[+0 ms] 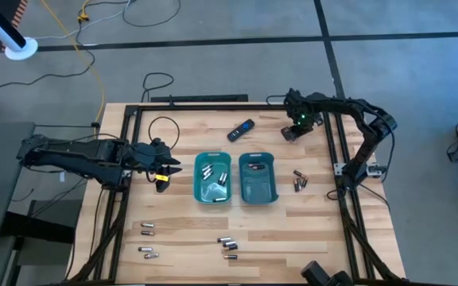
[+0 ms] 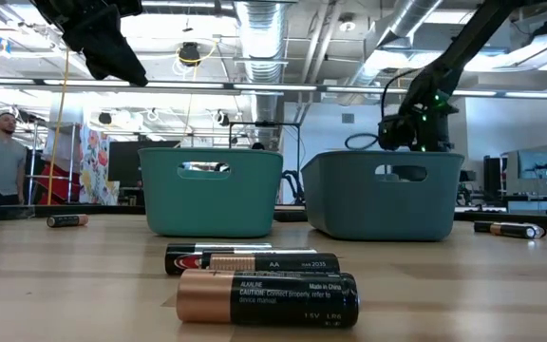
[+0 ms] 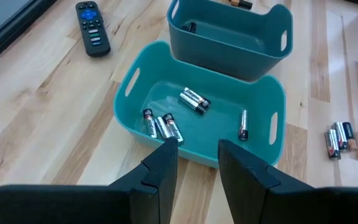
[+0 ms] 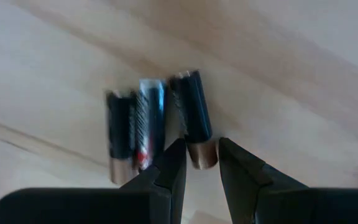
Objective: Sort batteries
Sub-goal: Put the copper and black battery into the blue bin
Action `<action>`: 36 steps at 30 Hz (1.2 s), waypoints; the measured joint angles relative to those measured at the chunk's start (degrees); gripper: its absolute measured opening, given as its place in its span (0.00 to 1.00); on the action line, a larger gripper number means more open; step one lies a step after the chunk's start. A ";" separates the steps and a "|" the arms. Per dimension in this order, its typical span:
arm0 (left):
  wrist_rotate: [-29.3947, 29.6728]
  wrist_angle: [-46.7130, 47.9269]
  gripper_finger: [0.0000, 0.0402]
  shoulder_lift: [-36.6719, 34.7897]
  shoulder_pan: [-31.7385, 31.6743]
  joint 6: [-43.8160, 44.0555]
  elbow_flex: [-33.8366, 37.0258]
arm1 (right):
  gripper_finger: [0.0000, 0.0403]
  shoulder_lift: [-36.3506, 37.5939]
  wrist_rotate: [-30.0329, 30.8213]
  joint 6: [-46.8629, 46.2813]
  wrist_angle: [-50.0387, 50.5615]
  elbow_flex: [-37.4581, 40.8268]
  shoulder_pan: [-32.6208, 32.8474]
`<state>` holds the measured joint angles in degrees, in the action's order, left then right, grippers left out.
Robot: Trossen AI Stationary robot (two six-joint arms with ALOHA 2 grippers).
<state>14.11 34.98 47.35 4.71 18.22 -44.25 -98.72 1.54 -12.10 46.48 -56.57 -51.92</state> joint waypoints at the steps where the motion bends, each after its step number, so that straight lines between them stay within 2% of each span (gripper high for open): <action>1: 0.00 0.00 0.28 0.00 0.00 0.00 0.00 | 0.28 -0.11 0.02 0.00 -0.23 0.60 0.02; 12: 0.00 0.02 0.28 0.00 0.00 0.00 0.00 | 0.26 0.16 0.00 1.46 -2.73 1.56 0.02; 20: -0.01 0.01 0.28 0.00 0.00 0.00 0.00 | 0.05 0.37 0.03 1.66 -0.54 1.41 0.02; 24: 0.00 0.01 0.28 0.00 0.00 0.00 0.00 | 0.02 1.79 0.00 1.66 3.02 1.72 0.04; 29: -0.01 0.00 0.28 0.00 0.00 0.00 0.00 | 0.04 8.44 0.10 1.35 5.97 1.68 -0.02; 36: -0.01 0.04 0.28 0.00 0.00 0.00 0.00 | 0.04 22.36 0.11 1.79 6.70 0.74 3.36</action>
<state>14.09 35.03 47.35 4.71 18.22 -44.25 -76.36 1.65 -10.31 53.18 -55.83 -48.56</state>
